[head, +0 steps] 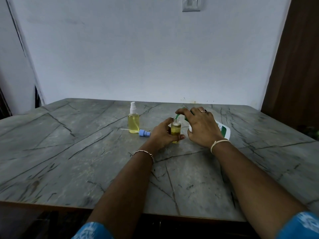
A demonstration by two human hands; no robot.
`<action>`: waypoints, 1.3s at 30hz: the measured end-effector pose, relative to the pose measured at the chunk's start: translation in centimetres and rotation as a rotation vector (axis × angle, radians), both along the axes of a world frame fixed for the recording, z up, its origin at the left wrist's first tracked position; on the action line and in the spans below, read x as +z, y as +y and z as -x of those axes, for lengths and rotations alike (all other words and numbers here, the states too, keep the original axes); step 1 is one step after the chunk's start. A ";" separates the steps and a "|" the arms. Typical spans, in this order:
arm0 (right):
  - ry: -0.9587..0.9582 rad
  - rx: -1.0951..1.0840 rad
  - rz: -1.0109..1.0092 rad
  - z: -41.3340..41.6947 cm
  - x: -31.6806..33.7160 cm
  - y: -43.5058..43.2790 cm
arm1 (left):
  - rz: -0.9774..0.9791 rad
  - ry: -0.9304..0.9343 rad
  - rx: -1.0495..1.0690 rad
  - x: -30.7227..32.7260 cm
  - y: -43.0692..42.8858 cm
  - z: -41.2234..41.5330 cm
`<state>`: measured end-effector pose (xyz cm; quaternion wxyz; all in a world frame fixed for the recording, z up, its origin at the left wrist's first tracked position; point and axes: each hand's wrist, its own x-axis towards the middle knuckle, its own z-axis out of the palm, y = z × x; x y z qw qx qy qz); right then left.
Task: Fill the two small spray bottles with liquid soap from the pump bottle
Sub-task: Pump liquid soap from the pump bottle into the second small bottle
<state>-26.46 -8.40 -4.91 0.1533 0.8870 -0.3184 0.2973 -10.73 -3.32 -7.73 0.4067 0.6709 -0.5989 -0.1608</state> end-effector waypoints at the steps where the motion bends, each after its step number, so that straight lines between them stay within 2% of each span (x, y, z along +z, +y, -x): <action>1: -0.004 -0.002 -0.003 -0.2 0.1 0.1 | 0.001 -0.008 0.004 0.0 -0.1 -0.1; 39: 0.017 -0.036 0.055 -0.1 -0.2 0.1 | 0.018 0.040 0.002 -0.6 -0.4 -0.3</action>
